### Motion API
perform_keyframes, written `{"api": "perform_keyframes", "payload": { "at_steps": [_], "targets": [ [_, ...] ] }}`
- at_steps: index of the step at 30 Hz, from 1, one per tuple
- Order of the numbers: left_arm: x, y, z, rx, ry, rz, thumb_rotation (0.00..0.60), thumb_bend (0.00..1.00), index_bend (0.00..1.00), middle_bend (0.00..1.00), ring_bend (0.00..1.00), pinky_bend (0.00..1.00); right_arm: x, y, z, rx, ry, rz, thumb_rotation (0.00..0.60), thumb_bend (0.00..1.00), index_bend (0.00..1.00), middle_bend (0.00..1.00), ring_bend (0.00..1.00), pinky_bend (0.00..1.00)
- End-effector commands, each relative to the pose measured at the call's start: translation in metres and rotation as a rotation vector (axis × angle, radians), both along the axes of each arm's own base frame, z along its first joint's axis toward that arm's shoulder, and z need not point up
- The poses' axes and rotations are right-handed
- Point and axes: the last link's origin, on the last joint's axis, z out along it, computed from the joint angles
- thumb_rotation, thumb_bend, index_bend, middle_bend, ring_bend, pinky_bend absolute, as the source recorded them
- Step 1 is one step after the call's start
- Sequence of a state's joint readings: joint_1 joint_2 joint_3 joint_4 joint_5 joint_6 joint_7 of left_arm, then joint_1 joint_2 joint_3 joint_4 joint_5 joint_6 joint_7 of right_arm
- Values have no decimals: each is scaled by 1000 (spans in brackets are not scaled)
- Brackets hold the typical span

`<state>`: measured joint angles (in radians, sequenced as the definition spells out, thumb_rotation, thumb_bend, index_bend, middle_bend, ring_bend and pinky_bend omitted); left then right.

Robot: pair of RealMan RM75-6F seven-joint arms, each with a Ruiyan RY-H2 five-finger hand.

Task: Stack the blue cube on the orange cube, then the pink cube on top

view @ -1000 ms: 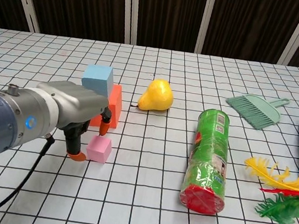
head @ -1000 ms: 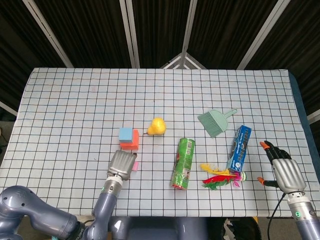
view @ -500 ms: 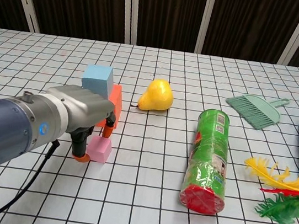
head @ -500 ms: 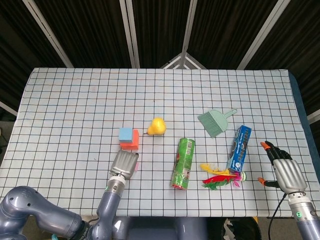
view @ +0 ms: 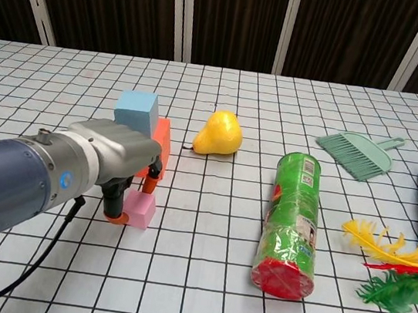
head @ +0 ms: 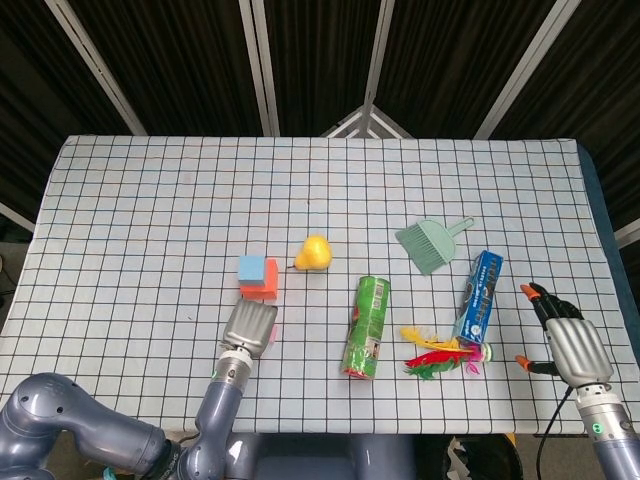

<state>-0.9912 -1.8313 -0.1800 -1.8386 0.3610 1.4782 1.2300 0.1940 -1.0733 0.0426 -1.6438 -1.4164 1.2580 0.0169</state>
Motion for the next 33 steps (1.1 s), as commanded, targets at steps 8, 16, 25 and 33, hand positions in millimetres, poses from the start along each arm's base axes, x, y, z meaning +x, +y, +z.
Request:
{"api": "perform_keyframes", "payload": {
  "at_steps": [8, 16, 25, 33],
  "targets": [
    [0, 2, -1, 7, -2, 1, 600, 347, 430, 910, 801, 738, 0, 0, 0, 5, -5, -1, 600, 189, 56, 94, 162, 192],
    [-1, 4, 8, 30, -10, 11, 600, 371, 434, 910, 801, 739, -1, -1, 0, 4, -5, 1, 600, 190, 56, 94, 161, 192],
    [15, 2, 41, 69, -67, -1, 600, 371, 437, 910, 801, 739, 1, 0, -1, 7, -2, 7, 600, 190, 56, 94, 161, 192],
    [38, 5, 77, 116, -138, 0, 600, 371, 440, 910, 801, 739, 2, 1, -1, 6, -1, 4, 600, 190, 56, 94, 162, 193]
  ]
}}
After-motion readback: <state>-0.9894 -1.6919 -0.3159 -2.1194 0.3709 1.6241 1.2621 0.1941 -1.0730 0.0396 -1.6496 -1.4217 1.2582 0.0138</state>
